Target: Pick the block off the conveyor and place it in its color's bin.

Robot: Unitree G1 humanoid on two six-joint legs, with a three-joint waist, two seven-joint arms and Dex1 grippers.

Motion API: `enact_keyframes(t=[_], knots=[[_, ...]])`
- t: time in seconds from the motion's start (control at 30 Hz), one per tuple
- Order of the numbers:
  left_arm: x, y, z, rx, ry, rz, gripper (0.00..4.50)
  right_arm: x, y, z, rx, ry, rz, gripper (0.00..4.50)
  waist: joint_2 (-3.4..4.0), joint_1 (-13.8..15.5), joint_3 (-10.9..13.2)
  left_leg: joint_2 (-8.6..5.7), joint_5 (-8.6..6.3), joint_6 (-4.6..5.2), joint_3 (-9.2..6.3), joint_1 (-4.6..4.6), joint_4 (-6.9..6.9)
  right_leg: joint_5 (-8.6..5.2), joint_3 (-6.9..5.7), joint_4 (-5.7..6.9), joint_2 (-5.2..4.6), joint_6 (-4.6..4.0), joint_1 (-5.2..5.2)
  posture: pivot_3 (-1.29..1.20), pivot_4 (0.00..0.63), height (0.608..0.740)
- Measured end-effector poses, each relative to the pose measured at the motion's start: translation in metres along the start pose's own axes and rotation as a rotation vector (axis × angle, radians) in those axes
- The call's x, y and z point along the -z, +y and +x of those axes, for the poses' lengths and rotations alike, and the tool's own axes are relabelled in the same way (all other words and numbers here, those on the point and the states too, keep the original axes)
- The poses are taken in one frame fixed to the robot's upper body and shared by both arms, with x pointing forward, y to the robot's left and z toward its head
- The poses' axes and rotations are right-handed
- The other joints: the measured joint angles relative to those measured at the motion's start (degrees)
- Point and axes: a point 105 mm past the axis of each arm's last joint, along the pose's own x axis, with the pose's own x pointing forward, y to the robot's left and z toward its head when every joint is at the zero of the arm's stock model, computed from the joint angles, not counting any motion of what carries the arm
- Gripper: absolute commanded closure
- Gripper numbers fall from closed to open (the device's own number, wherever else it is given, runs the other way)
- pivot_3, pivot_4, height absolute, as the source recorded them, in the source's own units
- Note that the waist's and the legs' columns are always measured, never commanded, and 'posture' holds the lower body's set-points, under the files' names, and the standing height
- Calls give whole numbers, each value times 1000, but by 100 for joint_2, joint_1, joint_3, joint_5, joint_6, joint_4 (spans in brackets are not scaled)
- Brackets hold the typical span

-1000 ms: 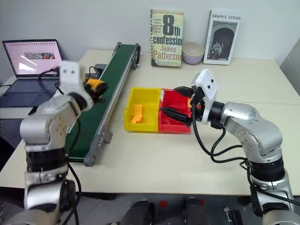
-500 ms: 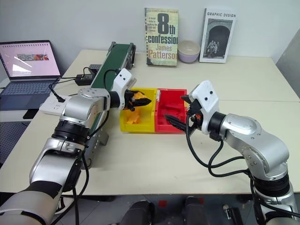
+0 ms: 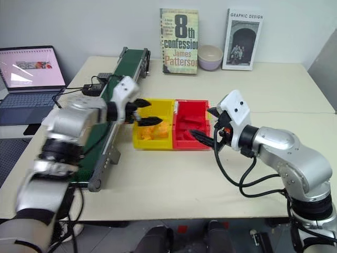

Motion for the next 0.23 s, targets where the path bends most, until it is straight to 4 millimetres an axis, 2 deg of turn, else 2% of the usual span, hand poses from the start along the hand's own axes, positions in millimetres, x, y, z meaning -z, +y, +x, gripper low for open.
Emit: enact_keyframes(t=[0.1, 0.23], knots=[[10, -5, -35, 45, 42, 26, 5, -3, -10, -5, -41, 5, -33, 0, 2, -7, 1, 3, 0, 0, -9, -1, -1, -2, -2, -1, 1, -1, 1, 0, 150, 740], [5, -16, -53, 103, 36, 60, 5, -8, -14, -7, -103, -7, -69, 0, 2, 64, 1, -1, 0, 0, -11, -2, 8, -15, -3, -2, 0, 20, 8, 0, 150, 740]])
